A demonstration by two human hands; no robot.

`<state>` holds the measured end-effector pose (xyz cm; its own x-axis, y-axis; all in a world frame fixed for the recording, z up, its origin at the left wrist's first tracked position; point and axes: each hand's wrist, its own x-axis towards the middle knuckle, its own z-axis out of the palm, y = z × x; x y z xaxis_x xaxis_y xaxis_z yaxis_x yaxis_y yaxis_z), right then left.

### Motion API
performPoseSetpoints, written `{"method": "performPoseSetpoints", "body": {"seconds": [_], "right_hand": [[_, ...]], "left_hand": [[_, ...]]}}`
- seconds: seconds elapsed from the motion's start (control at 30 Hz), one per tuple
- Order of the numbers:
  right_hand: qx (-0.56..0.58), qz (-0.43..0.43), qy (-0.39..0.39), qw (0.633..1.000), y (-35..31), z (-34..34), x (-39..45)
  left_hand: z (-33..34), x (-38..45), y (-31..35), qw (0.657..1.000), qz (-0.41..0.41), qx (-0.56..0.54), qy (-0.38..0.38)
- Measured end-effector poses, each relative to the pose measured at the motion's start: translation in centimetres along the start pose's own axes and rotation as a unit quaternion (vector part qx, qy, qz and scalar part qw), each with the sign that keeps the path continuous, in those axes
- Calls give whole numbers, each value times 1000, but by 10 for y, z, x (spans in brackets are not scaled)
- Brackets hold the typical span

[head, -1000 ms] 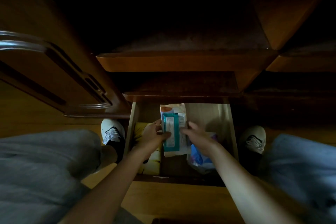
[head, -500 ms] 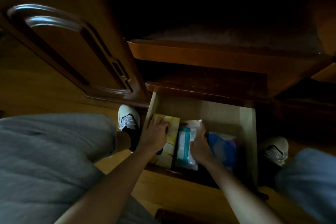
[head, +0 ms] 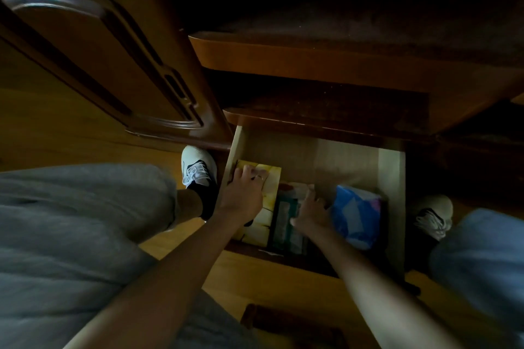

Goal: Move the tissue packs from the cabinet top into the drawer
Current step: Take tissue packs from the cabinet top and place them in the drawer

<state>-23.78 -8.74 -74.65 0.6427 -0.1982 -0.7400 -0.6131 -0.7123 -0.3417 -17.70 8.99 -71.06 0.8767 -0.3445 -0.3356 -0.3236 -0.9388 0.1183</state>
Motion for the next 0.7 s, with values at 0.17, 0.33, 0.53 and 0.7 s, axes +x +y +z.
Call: {"method": "performPoseSetpoints", "body": {"seconds": [0.17,0.33,0.53,0.7], "right_hand": [[-66,-17,-54,996,6,3,2],[-125,-47,-33,991,12,4,3],[-130,-122,68,982,10,-2,-6],[-184,-112,47,975,15,-8,-10]], "left_hand": [[-2,0,2,1000,-1,-3,-6],[-5,2,7,1000,-14,-13,-11],[-4,1,6,1000,-4,-4,-7],[1,3,4,1000,-1,5,-3]]}}
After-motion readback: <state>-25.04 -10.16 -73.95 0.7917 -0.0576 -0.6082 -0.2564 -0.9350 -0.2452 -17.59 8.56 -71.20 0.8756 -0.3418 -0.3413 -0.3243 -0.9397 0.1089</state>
